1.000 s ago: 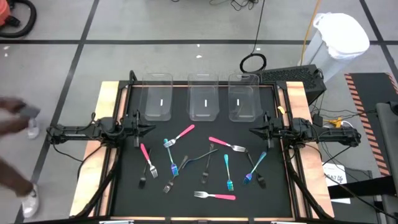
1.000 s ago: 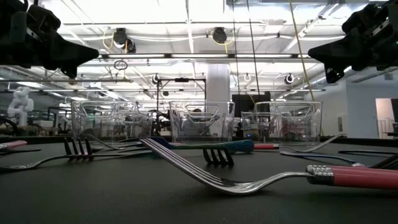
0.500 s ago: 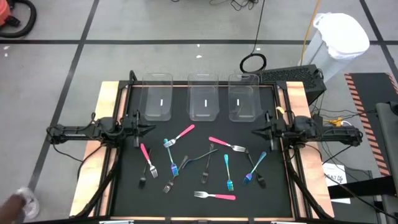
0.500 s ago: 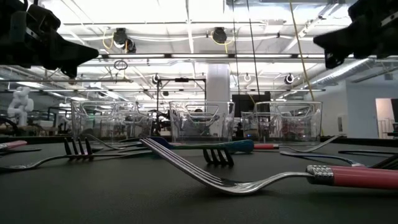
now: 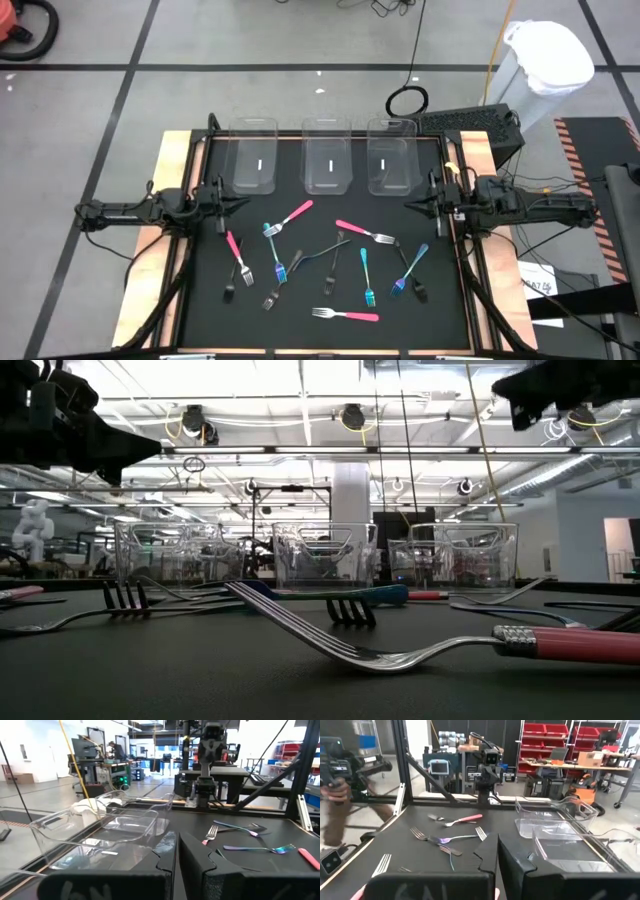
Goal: Sort silverware by color (type)
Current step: Put the pink fork into the right transparent bin
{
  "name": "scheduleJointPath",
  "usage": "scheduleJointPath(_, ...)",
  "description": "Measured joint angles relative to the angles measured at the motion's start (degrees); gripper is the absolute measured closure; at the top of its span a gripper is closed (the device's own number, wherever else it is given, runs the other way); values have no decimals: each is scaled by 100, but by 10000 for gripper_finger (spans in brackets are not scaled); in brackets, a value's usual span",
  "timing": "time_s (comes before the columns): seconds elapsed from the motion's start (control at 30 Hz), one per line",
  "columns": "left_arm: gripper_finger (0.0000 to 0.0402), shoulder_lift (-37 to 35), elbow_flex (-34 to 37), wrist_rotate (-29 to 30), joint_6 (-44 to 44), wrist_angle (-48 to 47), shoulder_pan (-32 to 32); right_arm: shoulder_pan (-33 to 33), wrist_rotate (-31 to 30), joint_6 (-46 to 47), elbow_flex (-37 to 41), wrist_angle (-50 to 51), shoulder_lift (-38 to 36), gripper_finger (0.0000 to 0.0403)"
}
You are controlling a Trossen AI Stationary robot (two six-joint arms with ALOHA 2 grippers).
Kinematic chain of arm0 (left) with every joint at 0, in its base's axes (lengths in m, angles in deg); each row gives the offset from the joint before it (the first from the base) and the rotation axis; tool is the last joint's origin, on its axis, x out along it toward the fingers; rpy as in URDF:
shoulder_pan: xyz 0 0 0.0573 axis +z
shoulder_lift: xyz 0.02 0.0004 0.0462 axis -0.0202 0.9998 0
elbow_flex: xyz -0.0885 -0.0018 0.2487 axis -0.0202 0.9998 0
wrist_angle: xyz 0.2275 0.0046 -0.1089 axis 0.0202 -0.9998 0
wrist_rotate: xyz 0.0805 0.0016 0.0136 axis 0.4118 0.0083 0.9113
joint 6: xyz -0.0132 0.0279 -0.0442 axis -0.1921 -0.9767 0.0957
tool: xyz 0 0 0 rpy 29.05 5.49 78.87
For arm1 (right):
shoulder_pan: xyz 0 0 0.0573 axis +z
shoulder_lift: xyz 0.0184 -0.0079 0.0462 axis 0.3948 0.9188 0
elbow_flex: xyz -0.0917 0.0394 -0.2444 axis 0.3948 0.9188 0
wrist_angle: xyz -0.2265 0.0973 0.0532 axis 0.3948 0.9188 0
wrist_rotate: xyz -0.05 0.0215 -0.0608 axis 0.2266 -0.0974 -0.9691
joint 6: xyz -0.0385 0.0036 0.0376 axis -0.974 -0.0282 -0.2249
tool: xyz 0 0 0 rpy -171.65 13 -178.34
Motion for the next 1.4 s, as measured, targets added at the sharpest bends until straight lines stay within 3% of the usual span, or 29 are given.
scheduleJointPath(0.5,377,1,0,0,9,-18,0,0,12,-336,-2311,1123,1348,392)
scheduleJointPath(0.8,377,0,0,-420,15,-75,0,0,-3,-383,-3419,1421,1931,392)
scheduleJointPath(1.0,377,1,-2,-454,34,-100,0,0,-427,-354,-4165,1890,2384,392)
scheduleJointPath(1.4,377,1,-1,-458,162,-108,0,-1,-410,126,-4423,2122,2860,392)
